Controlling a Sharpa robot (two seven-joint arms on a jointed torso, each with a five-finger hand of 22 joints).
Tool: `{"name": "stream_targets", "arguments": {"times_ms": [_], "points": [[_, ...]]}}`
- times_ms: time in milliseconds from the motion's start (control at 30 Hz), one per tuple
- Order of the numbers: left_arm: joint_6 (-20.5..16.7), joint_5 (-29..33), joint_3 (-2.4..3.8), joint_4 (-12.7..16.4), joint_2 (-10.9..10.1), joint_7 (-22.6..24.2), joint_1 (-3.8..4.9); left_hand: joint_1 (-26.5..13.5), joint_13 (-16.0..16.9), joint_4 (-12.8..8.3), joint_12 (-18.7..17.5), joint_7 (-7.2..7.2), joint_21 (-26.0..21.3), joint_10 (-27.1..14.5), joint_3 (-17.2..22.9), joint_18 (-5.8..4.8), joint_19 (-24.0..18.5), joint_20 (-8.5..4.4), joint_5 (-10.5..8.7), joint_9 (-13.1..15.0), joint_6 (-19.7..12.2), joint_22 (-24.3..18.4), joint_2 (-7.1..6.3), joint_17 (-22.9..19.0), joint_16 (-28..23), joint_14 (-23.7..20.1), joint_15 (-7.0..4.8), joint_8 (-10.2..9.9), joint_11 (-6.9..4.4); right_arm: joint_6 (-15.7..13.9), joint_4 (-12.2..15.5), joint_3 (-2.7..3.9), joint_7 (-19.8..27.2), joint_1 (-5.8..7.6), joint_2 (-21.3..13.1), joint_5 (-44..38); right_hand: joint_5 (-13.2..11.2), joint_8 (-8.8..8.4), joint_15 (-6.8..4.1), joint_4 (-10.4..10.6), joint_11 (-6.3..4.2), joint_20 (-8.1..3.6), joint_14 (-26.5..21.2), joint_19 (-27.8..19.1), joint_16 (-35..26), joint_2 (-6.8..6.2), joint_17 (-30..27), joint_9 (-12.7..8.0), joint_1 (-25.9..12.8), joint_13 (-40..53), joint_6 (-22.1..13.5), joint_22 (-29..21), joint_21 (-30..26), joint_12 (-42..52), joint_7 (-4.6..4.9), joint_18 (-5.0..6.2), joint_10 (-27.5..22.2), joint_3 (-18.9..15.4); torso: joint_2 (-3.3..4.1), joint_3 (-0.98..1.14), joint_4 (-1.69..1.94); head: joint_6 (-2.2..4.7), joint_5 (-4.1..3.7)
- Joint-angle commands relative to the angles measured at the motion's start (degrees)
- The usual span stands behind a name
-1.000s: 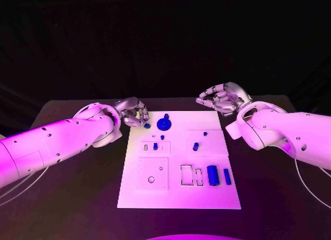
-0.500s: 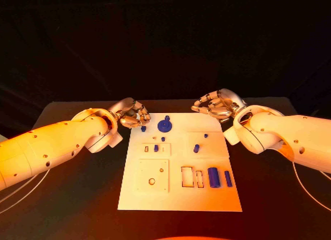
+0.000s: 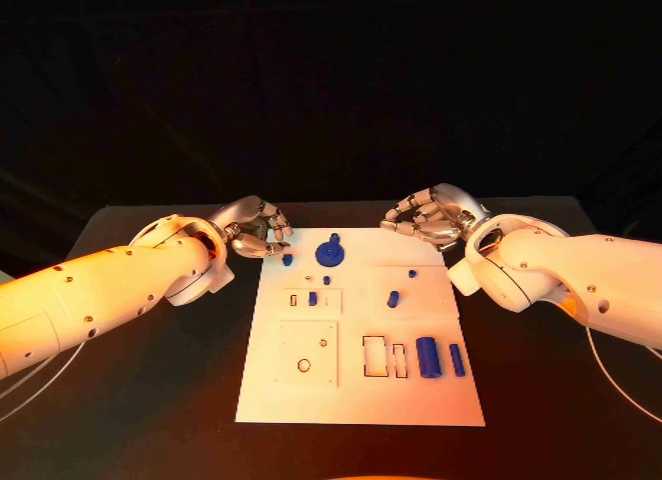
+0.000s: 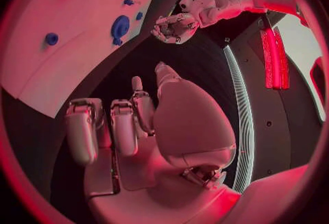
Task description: Assemble the parts on the task board
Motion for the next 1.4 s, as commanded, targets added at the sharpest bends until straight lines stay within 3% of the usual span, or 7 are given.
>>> {"name": "stream_targets", "arguments": {"times_ms": [33, 300, 533, 633, 733, 1033, 1400], "points": [[0.0, -10.8, 0.05, 0.0, 0.1, 0.9, -0.01, 0.0, -0.7, 0.3, -0.9, 0.03, -0.7, -0.5, -1.3, 0.68, -0.5, 0.11, -0.68, 0.1, -0.3, -0.4, -0.86, -1.6, -0.8, -1.1, 0.14, 0.2, 0.14, 1.0, 0.2, 0.00, 0.1, -0.03, 0.0, -2.5, 0.3, 0.03, -0.32, 0.1, 0.02, -0.50, 5.4, 4.5, 0.3, 0.18, 12.4, -0.1, 0.3, 4.6, -0.5, 13.2, 0.3, 0.2, -0.02, -0.37, 0.5, 0.3, 0.06, -0.03, 0.06, -0.01, 0.07], [3.5, -17.1, 0.00, -0.3, 0.5, -2.7, -0.01, -0.3, -1.6, 1.9, -1.3, -0.26, -2.3, 0.7, -5.0, 0.72, 0.1, 0.19, -4.03, 0.5, 0.3, -1.5, -0.94, -1.7, -0.7, -0.8, 0.07, 1.0, -0.04, 0.8, 0.2, 0.00, 0.2, -0.03, 0.0, -2.9, 0.3, 0.03, -0.32, 0.1, 0.02, -0.50, 5.4, 4.5, 0.3, 0.18, 12.4, -0.1, 0.3, 4.6, -0.5, 13.2, 0.3, 0.2, -0.02, -0.37, 0.5, 0.3, 0.02, -0.05, 0.05, -0.08, 0.19], [4.6, -19.1, -0.16, -1.2, 1.5, -4.4, -0.01, 0.2, -1.4, 3.7, -0.2, -0.25, -2.8, 1.2, -8.2, 0.71, 1.0, 0.00, -4.70, 0.4, -0.9, -2.0, -0.97, 0.2, 0.4, 0.8, -0.15, 0.5, -0.29, 0.8, 0.2, 0.00, 0.2, -0.04, -0.1, -3.1, 0.3, 0.03, -0.32, 0.1, 0.02, -0.50, 5.4, 4.5, 0.3, 0.18, 12.4, -0.1, 0.3, 4.6, -0.5, 13.2, 0.3, 0.2, -0.02, -0.37, 0.5, 0.3, -0.03, -0.12, 0.09, -0.03, 0.50], [5.1, -20.0, -0.25, -1.7, 2.0, -3.4, -0.01, 9.9, -2.7, -1.2, -1.6, 0.10, -1.2, 1.1, -1.4, 0.66, 1.0, -1.10, -4.27, 0.0, -0.8, -0.8, 1.95, -2.0, -0.8, -1.5, -0.55, 0.1, -0.49, 0.8, 0.2, 0.00, 0.2, -0.04, 0.0, -3.1, 0.3, -0.02, -0.31, 0.1, 0.03, -0.50, 5.4, 4.4, 0.2, 0.13, 12.3, -0.1, 0.4, 4.5, -0.5, 13.2, 0.1, 0.1, 0.00, -0.35, 0.5, 0.4, 0.02, -0.11, 0.01, 0.08, 0.64], [5.5, -21.4, -0.48, -2.6, 2.6, -2.3, 0.00, 10.5, -4.2, -7.4, -2.7, -1.18, 8.4, 1.9, 7.8, 0.72, -4.5, -0.95, -4.40, -1.2, -0.7, 6.9, 0.72, -4.2, -1.7, -3.4, -0.48, -1.4, 0.26, 0.8, 0.2, 0.00, 0.2, -0.05, 0.0, -3.1, 0.3, -0.02, -0.31, 0.1, 0.03, -0.50, 5.4, 4.4, 0.2, 0.13, 12.3, -0.1, 0.4, 4.5, -0.5, 13.2, 0.1, 0.1, 0.00, -0.35, 0.5, 0.4, 0.01, -0.08, -0.01, 0.12, 0.58], [8.1, -25.0, -0.93, -5.4, 4.3, 0.5, 0.07, 7.5, -2.7, -10.3, 0.6, -2.51, 9.6, -3.9, 7.6, 0.83, -6.5, 0.68, -8.85, -2.3, -2.6, 7.7, 1.43, -5.6, -0.6, -6.6, 1.05, -2.7, 1.54, 0.8, 0.1, 0.00, 0.3, -0.11, 0.1, -3.2, 0.3, -0.02, -0.31, 0.1, 0.03, -0.50, 5.4, 4.4, 0.2, 0.13, 12.3, -0.1, 0.4, 4.5, -0.5, 13.2, 0.1, 0.1, 0.00, -0.35, 0.5, 0.4, 0.06, -0.06, 0.00, 0.10, 0.59], [10.7, -26.2, -1.07, -6.9, 5.6, 2.5, 0.23, 6.4, -1.5, -11.6, 3.3, -3.52, 9.9, -7.6, 7.5, 0.82, -7.2, 1.57, -11.53, -2.7, -3.3, 7.7, 1.99, -5.5, 1.0, -8.4, 1.79, -3.0, 2.22, 0.7, 0.2, 0.00, 0.3, -0.13, 0.0, -3.2, 0.3, -0.05, -0.31, 0.1, 0.04, -0.50, 5.4, 4.4, 0.2, 0.14, 12.3, -0.1, 0.5, 4.6, -0.4, 13.2, 0.1, 0.2, 0.01, -0.35, 0.5, 0.4, 0.09, -0.02, 0.01, -0.05, 0.42]]}}
